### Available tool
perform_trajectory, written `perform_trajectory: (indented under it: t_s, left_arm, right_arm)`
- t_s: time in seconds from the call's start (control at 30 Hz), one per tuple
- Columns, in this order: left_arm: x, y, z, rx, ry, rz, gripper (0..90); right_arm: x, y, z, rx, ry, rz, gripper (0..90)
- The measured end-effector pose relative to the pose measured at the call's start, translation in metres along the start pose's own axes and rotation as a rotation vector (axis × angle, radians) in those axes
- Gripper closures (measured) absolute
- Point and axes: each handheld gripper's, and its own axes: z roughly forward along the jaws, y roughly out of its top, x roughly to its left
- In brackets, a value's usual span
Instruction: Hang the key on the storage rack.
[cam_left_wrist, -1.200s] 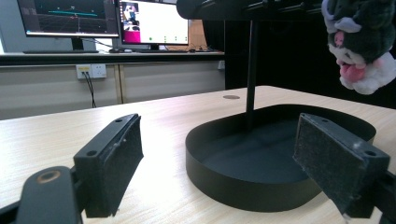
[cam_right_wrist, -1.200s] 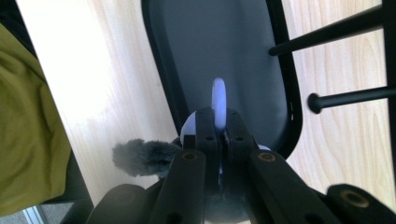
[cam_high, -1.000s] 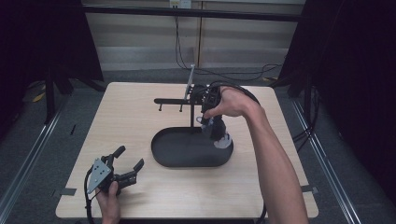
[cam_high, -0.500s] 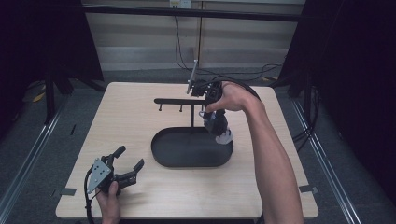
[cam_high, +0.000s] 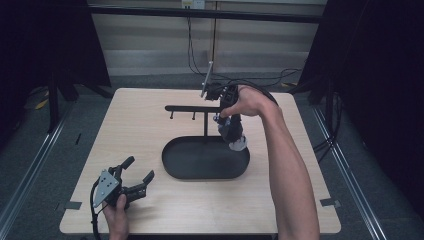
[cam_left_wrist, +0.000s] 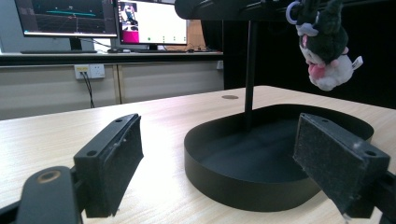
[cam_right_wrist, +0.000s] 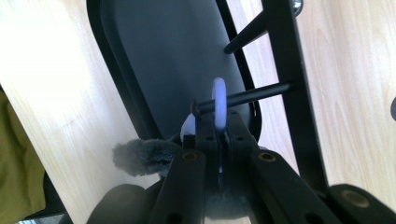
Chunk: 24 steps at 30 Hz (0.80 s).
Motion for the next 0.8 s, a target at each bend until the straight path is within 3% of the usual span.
perform_trajectory:
  t_s: [0.4,0.8]
  left_arm:
    - [0.000,0.000,0.000,0.000,0.000,0.000,15.3]
    - [0.000,0.000,0.000,0.001,0.000,0.002,15.3]
  right_arm:
    - [-0.012,-0.002,0.002,-0.031,-0.002,0.021,86.8]
    - [-0.011,-0.008,0.010,-0.054,0.020,0.032,86.7]
